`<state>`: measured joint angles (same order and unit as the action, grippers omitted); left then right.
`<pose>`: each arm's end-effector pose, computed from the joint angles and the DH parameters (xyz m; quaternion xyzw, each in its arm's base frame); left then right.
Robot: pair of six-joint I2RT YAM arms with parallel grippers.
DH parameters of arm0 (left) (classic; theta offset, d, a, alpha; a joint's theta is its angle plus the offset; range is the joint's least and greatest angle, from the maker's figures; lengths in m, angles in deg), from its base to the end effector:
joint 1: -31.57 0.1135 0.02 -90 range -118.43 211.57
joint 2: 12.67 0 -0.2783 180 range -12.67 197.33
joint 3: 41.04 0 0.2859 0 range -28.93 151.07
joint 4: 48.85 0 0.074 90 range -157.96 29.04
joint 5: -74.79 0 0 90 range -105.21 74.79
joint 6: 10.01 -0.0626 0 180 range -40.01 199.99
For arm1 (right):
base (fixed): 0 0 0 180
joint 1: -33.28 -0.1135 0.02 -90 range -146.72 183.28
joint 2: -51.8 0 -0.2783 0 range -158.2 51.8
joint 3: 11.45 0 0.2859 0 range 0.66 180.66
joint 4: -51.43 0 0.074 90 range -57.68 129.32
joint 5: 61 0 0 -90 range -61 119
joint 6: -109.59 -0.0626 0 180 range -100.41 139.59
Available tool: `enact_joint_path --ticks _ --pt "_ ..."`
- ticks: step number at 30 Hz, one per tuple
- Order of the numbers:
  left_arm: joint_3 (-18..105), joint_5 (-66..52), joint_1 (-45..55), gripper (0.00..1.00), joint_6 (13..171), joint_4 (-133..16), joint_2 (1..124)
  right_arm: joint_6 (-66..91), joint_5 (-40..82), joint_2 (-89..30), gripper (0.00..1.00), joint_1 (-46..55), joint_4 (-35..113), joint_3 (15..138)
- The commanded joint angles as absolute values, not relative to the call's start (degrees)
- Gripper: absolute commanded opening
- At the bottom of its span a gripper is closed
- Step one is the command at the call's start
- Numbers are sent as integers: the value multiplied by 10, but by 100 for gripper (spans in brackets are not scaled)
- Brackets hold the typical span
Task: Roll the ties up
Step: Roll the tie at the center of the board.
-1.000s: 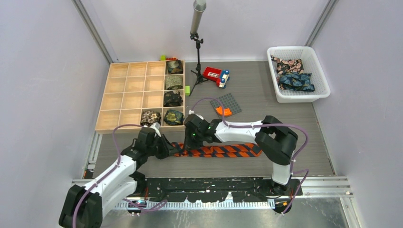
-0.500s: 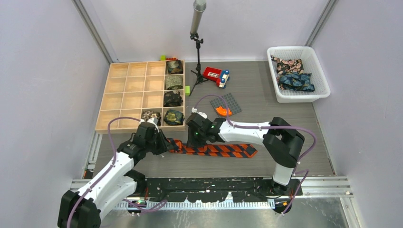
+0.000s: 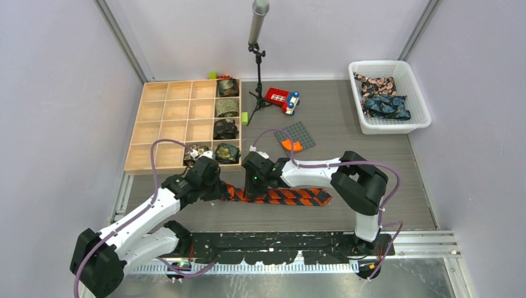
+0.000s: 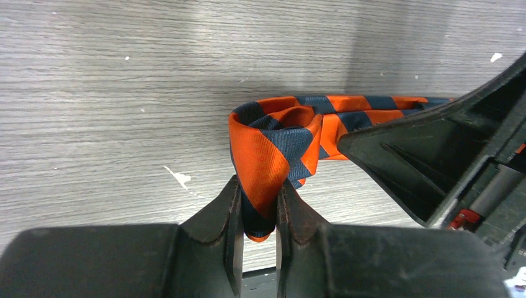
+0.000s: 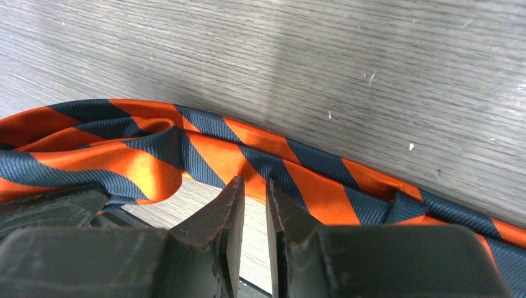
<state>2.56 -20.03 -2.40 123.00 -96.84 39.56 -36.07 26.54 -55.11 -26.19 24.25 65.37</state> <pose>0.1748 -0.1114 0.1767 -0.0875 0.9531 -0.1471 0.2497 0.2121 0.3650 0.1216 -0.0379 0.9585 0.2488 0.1337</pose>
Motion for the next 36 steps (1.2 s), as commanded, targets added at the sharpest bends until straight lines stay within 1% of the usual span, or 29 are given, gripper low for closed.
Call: enact_joint_path --ticks 1,6,12,16,25,32,36 --pt "66 -292 -54 0 1223 -1010 422 -356 258 -527 24 -248 250 645" --pt "101 -344 -93 0 1234 -1035 464 -348 263 -463 25 -223 222 633" --pt "142 -411 -147 0 1258 -1066 518 -350 288 -380 25 -184 175 593" --pt "172 -457 -189 0 1276 -1093 569 -352 330 -329 25 -154 144 559" --pt "244 -551 -267 0 1329 -1187 689 -349 351 -223 25 -98 93 518" --pt "294 -581 -313 0 1360 -1229 765 -348 359 -177 25 -77 66 510" --pt "311 -578 -331 0 1366 -1234 802 -348 368 -154 25 -68 48 512"
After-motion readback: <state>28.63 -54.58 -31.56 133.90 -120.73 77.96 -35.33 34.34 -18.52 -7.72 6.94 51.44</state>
